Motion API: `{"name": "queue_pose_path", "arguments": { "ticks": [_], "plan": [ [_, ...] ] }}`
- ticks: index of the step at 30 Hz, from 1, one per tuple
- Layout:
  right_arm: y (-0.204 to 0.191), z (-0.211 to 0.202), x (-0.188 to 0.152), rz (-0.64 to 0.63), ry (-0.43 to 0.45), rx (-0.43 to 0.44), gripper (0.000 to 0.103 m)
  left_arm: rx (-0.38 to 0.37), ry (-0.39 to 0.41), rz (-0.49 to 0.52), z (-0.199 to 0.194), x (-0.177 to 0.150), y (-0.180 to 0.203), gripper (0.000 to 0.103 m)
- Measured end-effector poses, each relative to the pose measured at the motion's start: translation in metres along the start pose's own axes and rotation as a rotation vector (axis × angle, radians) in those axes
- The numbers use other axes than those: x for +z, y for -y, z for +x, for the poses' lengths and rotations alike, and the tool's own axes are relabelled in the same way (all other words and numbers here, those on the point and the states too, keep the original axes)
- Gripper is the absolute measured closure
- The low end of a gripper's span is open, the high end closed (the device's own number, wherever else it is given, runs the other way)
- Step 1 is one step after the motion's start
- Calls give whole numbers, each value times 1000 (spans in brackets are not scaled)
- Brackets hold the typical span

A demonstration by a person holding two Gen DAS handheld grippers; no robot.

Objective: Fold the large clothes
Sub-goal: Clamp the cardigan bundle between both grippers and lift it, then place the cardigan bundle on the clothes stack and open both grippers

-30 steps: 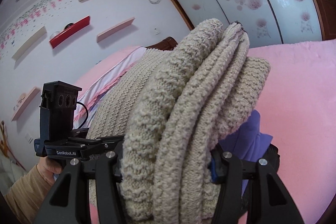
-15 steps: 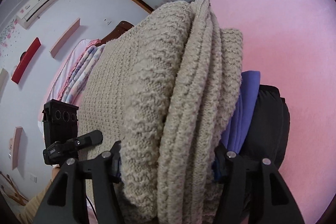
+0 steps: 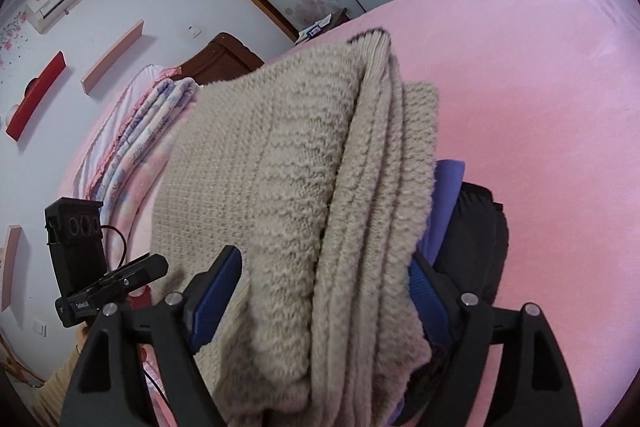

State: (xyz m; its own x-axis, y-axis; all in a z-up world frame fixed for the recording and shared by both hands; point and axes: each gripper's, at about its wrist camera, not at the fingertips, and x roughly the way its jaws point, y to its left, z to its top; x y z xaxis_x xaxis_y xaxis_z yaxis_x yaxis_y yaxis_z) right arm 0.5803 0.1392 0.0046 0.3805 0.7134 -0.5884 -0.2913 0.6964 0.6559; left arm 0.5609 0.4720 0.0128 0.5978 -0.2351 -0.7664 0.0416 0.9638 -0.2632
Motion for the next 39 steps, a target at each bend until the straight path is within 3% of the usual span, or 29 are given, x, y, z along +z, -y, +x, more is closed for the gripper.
{"name": "queue_pose_path", "arguments": {
  "ticks": [3,7,14,19,28,39],
  "plan": [
    [3,-32,-5,-29,57,20,21,77,66,10,-27,-12,23,1],
    [-7,-79,-20,-116,122,-7,21,107,145,18,-60,-28,63,1],
    [-3,-142,-60,-219,133,-76,21,145,246,78,-74,-83,160,1],
    [13,-171,-100,-258,127,-116,21,190,271,120,-83,-126,238,1],
    [45,-241,-156,-282,190,-161,21,221,255,147,-90,-184,342,1],
    [29,-350,-221,-261,290,-283,21,298,314,78,-168,-267,407,1]
  ]
}}
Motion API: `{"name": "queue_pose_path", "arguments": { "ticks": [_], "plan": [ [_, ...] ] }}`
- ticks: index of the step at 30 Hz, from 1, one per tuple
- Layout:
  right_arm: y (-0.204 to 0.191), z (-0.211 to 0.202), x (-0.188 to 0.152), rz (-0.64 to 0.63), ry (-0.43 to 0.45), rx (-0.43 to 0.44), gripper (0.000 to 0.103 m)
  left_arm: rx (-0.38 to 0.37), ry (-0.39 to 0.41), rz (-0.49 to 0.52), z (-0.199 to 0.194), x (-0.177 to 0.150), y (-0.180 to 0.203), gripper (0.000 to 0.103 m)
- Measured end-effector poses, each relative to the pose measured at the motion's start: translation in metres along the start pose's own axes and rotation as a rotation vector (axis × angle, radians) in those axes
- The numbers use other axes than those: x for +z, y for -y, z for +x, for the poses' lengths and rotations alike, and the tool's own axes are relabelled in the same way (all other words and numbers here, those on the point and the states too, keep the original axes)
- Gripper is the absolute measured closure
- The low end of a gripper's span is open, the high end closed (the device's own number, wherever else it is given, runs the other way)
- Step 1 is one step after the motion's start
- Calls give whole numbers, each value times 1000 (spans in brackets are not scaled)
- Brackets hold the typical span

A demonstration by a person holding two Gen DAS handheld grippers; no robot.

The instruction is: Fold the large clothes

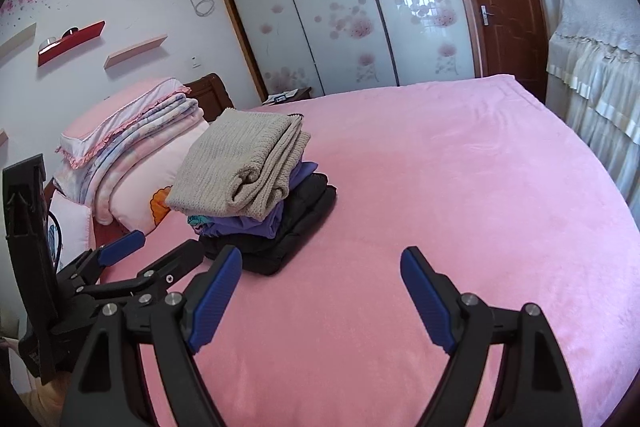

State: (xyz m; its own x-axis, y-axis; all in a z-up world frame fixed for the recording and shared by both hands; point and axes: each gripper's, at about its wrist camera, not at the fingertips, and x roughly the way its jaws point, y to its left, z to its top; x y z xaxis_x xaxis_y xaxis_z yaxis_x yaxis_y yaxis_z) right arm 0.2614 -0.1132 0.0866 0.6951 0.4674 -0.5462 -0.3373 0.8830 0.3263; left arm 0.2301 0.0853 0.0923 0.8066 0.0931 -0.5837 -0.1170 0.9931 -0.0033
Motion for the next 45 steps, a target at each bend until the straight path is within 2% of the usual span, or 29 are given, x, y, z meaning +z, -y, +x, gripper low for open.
{"name": "queue_pose_path", "arguments": {
  "ticks": [12,15,20,22,25,31,45],
  "plan": [
    [-38,-115,-55,-27,41,-137,21,-5,-37,-32,-120,-48,4,1],
    [-42,-138,-70,-12,43,-143,21,2,-46,-28,-146,-65,7,1],
    [-45,-174,-94,2,30,-152,21,59,-31,6,-185,-91,16,1],
    [-47,-186,-103,-4,33,-165,20,47,-27,-6,-199,-101,16,1],
    [-49,-197,-115,-8,25,-189,20,7,-40,-24,-211,-110,17,1],
    [-50,-209,-135,7,-2,-182,20,-27,-50,-17,-223,-123,25,1],
    [-49,-221,-152,8,6,-221,20,-40,-71,-9,-227,-135,37,1]
  ]
}}
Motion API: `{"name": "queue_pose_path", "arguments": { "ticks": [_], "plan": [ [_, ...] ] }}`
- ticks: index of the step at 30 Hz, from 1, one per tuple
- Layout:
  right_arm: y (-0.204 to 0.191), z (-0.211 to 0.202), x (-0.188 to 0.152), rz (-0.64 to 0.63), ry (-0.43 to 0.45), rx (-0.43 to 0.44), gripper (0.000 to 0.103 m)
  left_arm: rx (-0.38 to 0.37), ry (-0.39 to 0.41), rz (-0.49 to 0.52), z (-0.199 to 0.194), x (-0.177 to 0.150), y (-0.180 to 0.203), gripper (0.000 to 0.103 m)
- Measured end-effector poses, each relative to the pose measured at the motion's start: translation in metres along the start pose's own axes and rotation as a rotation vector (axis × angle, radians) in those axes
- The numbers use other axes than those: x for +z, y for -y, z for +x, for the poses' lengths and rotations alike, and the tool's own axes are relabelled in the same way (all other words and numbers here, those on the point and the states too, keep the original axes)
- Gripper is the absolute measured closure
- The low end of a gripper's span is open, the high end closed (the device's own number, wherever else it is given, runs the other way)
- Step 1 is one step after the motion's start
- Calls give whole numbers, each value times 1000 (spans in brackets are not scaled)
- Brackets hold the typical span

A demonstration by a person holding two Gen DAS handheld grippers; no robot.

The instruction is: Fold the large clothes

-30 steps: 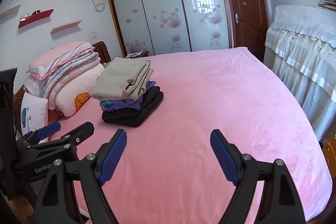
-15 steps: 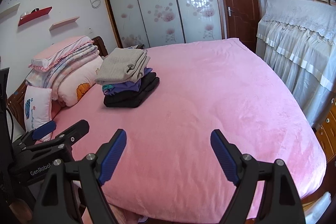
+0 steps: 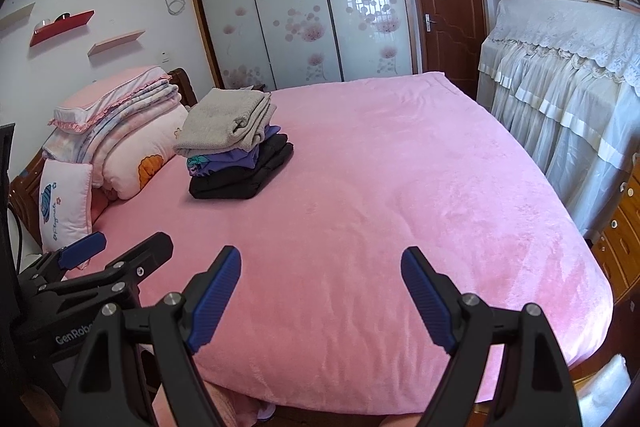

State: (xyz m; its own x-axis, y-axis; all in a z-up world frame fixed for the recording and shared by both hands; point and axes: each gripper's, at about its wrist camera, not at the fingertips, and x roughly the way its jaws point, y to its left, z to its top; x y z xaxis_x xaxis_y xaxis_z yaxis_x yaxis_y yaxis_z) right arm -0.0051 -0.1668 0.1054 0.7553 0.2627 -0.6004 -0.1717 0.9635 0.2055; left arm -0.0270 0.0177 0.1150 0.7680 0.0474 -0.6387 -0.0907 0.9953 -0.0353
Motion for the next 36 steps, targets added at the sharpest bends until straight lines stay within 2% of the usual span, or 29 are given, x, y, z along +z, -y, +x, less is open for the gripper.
{"name": "queue_pose_path", "arguments": {
  "ticks": [11,23,36],
  "plan": [
    [5,3,5,-10,4,-30,20,-2,-33,-4,9,4,6,1],
    [11,7,9,-29,2,-74,20,6,-32,15,9,10,14,1],
    [18,6,9,-19,-1,-71,20,-10,-45,5,12,12,15,1]
  ]
}}
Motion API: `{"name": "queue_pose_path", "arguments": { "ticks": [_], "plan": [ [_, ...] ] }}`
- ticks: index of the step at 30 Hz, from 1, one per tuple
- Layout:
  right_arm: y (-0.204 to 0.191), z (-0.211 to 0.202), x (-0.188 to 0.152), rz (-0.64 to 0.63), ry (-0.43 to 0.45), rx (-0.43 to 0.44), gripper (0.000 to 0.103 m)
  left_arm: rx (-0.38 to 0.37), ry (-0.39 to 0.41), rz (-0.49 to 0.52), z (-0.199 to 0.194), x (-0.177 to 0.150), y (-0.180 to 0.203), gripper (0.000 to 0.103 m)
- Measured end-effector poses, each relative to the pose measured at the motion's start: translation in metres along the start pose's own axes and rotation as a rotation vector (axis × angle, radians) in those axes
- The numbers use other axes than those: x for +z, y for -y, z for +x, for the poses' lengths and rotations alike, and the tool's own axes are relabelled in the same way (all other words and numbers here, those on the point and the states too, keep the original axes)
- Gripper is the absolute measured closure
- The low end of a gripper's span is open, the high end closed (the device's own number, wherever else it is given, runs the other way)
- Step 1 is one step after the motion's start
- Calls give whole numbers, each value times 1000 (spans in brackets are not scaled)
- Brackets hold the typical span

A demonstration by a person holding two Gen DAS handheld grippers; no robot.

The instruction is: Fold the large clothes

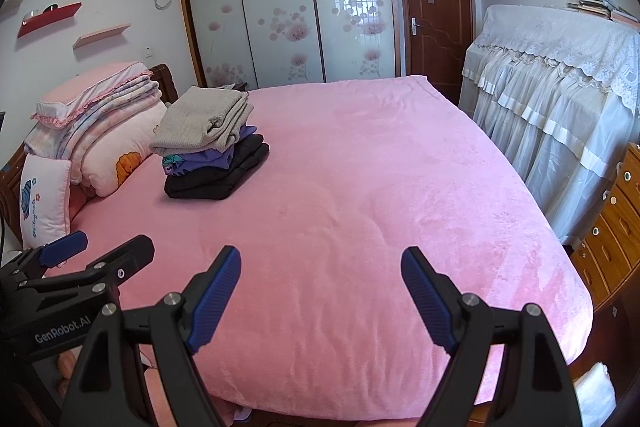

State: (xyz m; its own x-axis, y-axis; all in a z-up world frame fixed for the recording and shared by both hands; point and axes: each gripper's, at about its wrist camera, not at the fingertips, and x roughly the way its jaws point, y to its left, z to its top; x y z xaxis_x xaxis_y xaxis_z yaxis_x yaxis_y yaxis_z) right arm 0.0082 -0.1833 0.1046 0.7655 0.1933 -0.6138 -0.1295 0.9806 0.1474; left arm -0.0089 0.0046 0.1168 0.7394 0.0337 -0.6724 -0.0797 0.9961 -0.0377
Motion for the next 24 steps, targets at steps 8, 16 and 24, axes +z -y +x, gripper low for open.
{"name": "queue_pose_path", "arguments": {
  "ticks": [8,16,24],
  "plan": [
    [8,-1,-2,-6,2,-15,20,-2,-7,6,3,-1,2,1],
    [12,-1,-1,-5,5,-15,20,-8,-12,-2,5,-4,3,1],
    [11,0,2,-3,-6,-11,20,-15,-28,-18,7,-7,3,1]
  ]
}}
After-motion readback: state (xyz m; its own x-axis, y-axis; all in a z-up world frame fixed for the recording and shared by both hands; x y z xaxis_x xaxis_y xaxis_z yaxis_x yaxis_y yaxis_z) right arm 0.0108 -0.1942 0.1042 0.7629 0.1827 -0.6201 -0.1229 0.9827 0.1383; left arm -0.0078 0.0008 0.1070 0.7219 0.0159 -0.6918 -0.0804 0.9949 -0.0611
